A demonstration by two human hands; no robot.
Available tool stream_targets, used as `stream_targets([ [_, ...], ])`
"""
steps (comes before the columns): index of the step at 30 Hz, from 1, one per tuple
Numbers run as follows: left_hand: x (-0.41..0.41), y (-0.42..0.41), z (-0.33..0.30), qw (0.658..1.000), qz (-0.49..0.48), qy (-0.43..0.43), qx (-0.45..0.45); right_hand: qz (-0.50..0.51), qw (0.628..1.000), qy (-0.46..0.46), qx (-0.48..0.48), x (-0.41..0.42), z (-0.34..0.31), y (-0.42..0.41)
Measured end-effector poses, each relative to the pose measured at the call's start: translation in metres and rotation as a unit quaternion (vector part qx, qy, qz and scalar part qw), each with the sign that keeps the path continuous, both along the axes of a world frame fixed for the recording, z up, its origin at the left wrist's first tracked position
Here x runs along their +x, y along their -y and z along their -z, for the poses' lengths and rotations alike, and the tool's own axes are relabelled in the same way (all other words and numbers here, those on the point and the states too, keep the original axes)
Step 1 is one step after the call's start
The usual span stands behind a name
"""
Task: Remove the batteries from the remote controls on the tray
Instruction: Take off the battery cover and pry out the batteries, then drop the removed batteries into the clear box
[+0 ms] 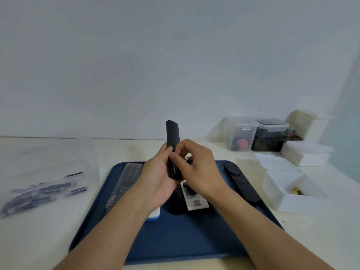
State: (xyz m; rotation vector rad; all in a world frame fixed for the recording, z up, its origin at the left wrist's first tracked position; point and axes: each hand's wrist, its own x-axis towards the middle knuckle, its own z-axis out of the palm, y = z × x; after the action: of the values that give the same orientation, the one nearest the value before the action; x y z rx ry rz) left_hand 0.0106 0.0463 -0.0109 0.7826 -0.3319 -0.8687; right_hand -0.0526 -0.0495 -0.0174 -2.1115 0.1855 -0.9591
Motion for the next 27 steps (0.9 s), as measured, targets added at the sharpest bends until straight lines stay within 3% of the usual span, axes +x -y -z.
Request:
stream_targets([
  [13, -0.003, 0.002, 0.001, 0.998, 0.022, -0.062, -0.017, 0.013, 0.998, -0.002, 0.059, -0.002, 0.002, -0.002],
  [16, 0.000, 0.002, -0.001, 0.997, 0.016, -0.072, -0.024, 0.000, 0.988, 0.020, 0.153, -0.005, -0.008, -0.008],
  [18, 0.000, 0.004, -0.001, 0.998, 0.006, -0.057, -0.016, -0.020, 0.948, 0.046, 0.316, -0.006, -0.019, -0.007],
  [21, -0.012, 0.007, 0.002, 1.000, 0.015, -0.021, 0.018, -0.045, 0.833, 0.073, 0.547, -0.016, -0.041, 0.017],
  [24, -0.032, 0.010, 0.007, 0.997, 0.061, 0.021, 0.036, -0.096, 0.723, 0.100, 0.677, -0.040, -0.052, 0.046],
  [25, -0.036, 0.010, 0.008, 0.996, 0.073, 0.033, 0.034, -0.099, 0.711, 0.106, 0.688, -0.050, -0.053, 0.055],
  [27, -0.041, 0.012, 0.007, 0.995, 0.082, 0.047, 0.032, -0.067, 0.735, 0.098, 0.668, -0.078, -0.054, 0.078],
])
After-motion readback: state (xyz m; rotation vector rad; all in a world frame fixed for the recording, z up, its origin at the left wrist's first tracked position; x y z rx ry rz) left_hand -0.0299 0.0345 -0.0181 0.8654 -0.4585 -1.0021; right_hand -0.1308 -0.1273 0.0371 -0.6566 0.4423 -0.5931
